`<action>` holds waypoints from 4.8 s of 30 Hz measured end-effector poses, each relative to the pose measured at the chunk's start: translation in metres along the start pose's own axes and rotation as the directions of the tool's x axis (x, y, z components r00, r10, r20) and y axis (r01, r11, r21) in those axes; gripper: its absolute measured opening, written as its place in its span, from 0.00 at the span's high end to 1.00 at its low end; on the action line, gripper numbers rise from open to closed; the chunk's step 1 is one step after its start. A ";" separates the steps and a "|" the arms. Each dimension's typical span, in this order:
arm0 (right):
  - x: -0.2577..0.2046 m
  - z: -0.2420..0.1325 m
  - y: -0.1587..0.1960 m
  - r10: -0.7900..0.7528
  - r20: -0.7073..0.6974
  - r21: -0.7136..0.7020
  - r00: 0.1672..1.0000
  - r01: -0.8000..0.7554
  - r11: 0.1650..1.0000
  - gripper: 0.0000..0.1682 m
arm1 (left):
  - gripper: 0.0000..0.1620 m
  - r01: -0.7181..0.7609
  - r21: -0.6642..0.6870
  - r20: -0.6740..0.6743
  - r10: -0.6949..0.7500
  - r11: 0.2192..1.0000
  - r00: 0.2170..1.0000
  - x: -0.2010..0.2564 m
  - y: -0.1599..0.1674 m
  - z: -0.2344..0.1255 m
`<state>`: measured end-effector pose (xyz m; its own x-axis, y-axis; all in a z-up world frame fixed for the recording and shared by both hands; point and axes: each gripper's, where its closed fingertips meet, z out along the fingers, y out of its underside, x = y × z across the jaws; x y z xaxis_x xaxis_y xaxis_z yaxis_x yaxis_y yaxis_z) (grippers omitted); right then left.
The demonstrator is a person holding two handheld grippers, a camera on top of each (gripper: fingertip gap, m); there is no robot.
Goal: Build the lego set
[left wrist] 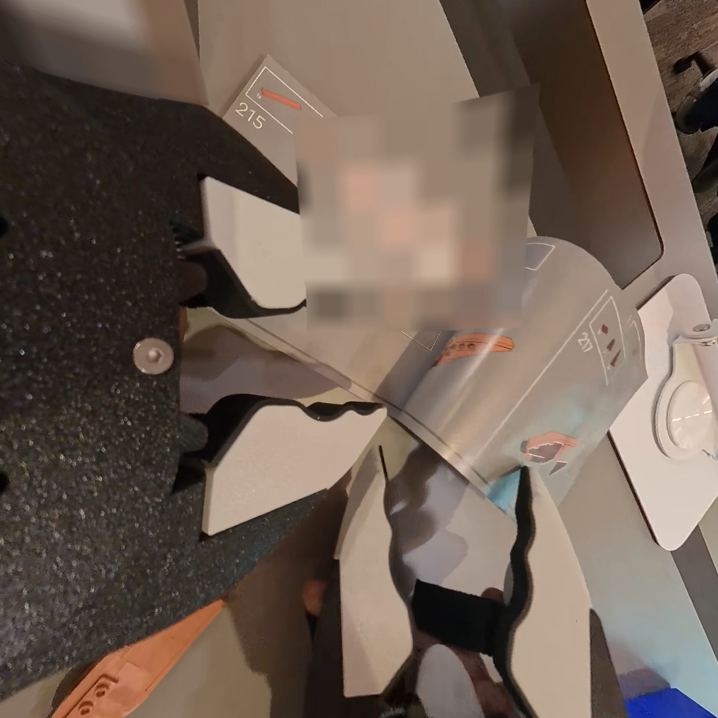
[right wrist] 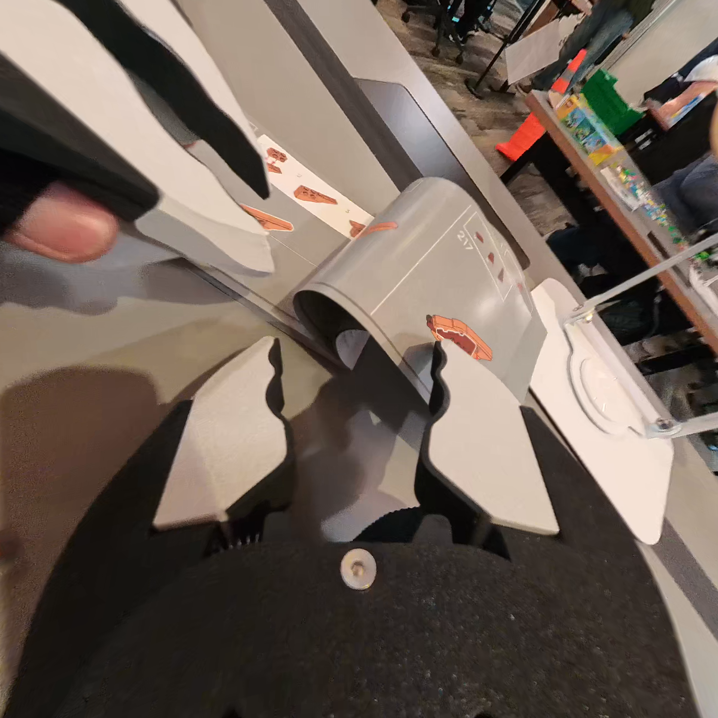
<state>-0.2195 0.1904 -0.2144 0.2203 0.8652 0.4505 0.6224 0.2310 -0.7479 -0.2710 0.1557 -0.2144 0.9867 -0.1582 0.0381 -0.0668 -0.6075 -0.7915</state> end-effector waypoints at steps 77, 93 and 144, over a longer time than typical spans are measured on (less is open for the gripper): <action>-0.054 0.005 -0.033 -0.458 -0.072 0.069 0.886 0.462 0.884 0.66 | 0.73 -0.012 -0.244 0.282 0.083 0.970 0.956 -0.036 0.064 -0.054; -0.046 0.008 -0.030 -0.430 -0.087 0.060 0.899 0.436 0.898 0.69 | 0.75 -0.014 -0.431 0.336 0.175 0.902 0.926 -0.060 0.098 -0.084; -0.068 -0.173 0.057 0.036 0.009 0.034 0.999 -0.037 0.999 0.71 | 0.73 0.083 -0.145 -0.188 -0.110 0.986 0.976 0.126 0.095 -0.088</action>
<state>-0.0690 0.0679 -0.2037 0.2362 0.8769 0.4186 0.5877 0.2142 -0.7802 -0.1656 0.0096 -0.2316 0.9424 -0.2340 0.2390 -0.0053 -0.7249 -0.6889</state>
